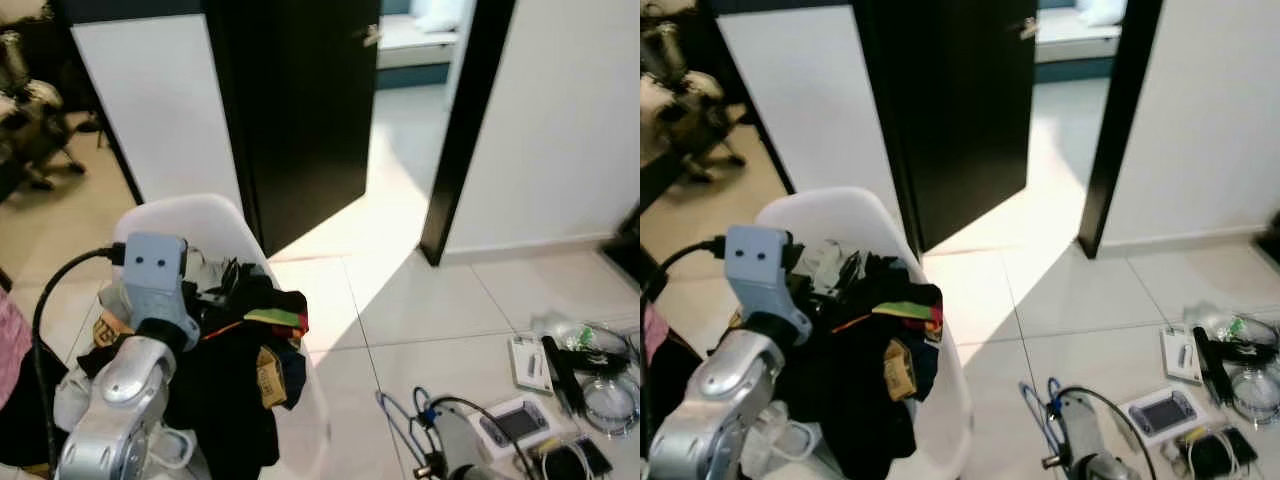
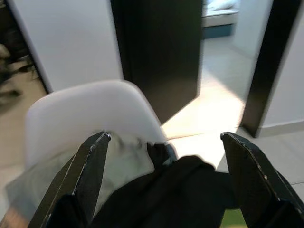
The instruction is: Hang hanger
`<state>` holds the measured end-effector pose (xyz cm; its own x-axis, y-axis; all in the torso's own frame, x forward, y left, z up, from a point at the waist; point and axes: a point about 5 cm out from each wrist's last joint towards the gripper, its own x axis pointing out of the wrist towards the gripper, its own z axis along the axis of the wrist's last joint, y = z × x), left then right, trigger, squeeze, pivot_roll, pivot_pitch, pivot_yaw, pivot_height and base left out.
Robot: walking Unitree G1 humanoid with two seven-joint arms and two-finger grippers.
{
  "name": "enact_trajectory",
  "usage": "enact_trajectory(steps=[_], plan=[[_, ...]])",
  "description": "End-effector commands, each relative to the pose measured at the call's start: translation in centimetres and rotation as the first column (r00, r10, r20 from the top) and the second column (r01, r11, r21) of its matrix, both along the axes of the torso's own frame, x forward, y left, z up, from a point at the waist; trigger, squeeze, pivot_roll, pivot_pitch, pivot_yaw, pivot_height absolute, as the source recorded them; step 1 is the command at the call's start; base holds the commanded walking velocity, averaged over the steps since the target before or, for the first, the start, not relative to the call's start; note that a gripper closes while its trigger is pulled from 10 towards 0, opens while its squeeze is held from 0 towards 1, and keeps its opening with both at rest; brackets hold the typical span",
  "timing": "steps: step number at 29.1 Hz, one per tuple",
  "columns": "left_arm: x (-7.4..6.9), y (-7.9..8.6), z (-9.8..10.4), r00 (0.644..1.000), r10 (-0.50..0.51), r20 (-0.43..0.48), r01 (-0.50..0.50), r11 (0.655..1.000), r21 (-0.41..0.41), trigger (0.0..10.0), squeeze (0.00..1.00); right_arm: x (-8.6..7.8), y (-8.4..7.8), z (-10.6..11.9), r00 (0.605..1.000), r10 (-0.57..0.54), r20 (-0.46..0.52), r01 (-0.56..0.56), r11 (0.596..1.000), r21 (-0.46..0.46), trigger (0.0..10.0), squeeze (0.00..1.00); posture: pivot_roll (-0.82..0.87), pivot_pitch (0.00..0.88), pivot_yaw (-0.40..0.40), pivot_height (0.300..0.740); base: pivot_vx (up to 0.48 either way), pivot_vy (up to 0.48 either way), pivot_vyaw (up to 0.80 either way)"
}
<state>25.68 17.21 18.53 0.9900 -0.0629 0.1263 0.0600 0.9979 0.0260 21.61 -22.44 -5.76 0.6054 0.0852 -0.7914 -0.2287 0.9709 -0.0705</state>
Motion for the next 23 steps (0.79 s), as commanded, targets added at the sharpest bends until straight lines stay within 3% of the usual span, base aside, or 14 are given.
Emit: enact_trajectory(steps=[1,7,11,15,17,20,21,23], plan=[[0.1,-0.1,-0.4,1.0,-0.008,-0.029,0.008,1.0,-0.009,10.0,0.0,0.3,0.2,0.2,1.0,0.021,0.017,-0.021,1.0,-0.004,10.0,0.0,0.04,0.0,0.037,0.74,0.0,-0.48,0.79],[0.1,-0.1,-0.4,0.999,-0.002,-0.032,0.001,1.0,-0.016,10.0,0.0,0.3,0.0,0.1,1.0,-0.003,0.014,0.004,1.0,-0.011,10.0,0.0,0.03,0.0,0.04,0.74,0.0,-0.442,0.23],[0.1,0.6,-0.3,0.998,0.055,-0.035,-0.056,0.998,-0.027,10.0,0.0,0.2,0.0,0.1,1.0,0.005,0.009,-0.005,1.0,-0.02,10.0,0.0,0.03,0.0,0.037,0.74,0.0,0.0,0.0],[-0.5,2.8,-1.3,0.976,0.197,-0.092,-0.195,0.98,0.031,10.0,0.0,0.2,-0.1,0.1,1.0,0.005,0.007,-0.005,1.0,-0.022,10.0,0.0,0.03,0.0,0.038,0.74,0.0,0.0,0.0],[-0.5,2.8,-1.3,0.976,0.197,-0.092,-0.195,0.98,0.031,10.0,0.0,0.2,-0.1,0.1,1.0,0.005,0.007,-0.005,1.0,-0.022,10.0,0.0,0.03,0.0,0.038,0.74,0.0,0.0,0.0],[-1.7,5.2,-2.7,0.929,0.335,-0.154,-0.328,0.942,0.072,10.0,0.0,0.2,-0.1,0.1,1.0,0.006,0.006,-0.005,1.0,-0.026,10.0,0.0,0.04,0.0,0.04,0.74,0.0,0.0,0.0],[-1.7,5.2,-2.7,0.929,0.335,-0.154,-0.328,0.942,0.072,10.0,0.0,0.2,-0.1,0.1,1.0,0.006,0.006,-0.005,1.0,-0.026,10.0,0.0,0.04,0.0,0.04,0.74,0.0,0.0,0.0],[-2.6,6.7,-3.6,0.883,0.428,-0.195,-0.419,0.904,0.088,10.0,0.0,0.2,-0.1,0.1,1.0,0.005,0.006,-0.005,1.0,-0.028,10.0,0.0,0.04,0.0,0.04,0.74,0.0,0.0,0.0]])
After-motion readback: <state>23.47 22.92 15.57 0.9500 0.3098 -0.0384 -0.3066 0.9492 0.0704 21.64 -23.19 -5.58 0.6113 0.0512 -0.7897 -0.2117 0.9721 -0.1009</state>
